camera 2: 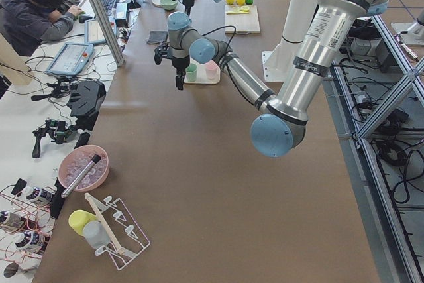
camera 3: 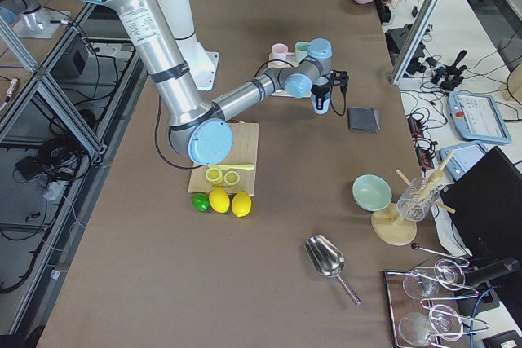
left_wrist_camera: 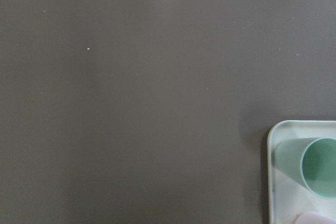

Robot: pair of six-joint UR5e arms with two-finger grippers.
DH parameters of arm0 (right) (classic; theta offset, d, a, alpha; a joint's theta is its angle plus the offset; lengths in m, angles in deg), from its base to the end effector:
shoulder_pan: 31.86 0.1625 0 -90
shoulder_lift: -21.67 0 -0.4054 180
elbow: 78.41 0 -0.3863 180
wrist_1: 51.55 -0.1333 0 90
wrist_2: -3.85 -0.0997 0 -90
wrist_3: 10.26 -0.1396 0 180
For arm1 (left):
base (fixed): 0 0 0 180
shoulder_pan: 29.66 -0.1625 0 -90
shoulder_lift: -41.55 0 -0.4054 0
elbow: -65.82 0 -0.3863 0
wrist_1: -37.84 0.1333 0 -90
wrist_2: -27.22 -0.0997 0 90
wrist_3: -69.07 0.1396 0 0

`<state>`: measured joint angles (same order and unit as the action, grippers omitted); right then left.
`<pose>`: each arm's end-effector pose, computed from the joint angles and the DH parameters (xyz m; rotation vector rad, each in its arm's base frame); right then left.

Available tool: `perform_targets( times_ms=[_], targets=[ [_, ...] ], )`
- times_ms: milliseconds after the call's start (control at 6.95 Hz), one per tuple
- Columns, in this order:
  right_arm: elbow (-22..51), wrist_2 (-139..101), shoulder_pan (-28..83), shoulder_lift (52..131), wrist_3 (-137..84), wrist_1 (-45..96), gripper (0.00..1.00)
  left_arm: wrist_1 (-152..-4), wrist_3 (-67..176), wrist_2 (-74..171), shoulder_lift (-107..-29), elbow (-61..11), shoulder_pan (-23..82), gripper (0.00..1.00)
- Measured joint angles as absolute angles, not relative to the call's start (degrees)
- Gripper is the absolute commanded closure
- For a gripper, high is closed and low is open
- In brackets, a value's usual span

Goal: Place all cups on tray

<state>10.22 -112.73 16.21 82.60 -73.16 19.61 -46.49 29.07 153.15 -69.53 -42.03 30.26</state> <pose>-0.4139 -0.5668 0.3508 0.1392 -0.8985 0.1521 0.2521 -0.5378 0.3379 0.1095 0.8197 0.0188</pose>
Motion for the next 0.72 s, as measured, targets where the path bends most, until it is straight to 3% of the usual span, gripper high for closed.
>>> perform_targets(
  times_ms=[144,288,431,719],
  targets=[
    [10.31,-111.29,13.35,80.24,-76.40,20.15,1.00,-46.56,34.39,153.16,-67.08,-41.31,32.50,0.01],
    [10.13,-110.55,11.03,77.69,-77.94,21.95,0.86,-46.69,37.56,153.09,-65.34,-40.90,33.83,0.01],
    [9.99,-109.47,8.72,75.34,-79.59,24.27,0.01,-46.81,38.84,152.88,-64.42,-40.66,34.34,0.01],
    [9.73,-103.69,4.70,73.46,-83.07,26.09,0.00,-46.88,40.58,152.82,-63.97,-39.09,35.40,0.01]
  ],
)
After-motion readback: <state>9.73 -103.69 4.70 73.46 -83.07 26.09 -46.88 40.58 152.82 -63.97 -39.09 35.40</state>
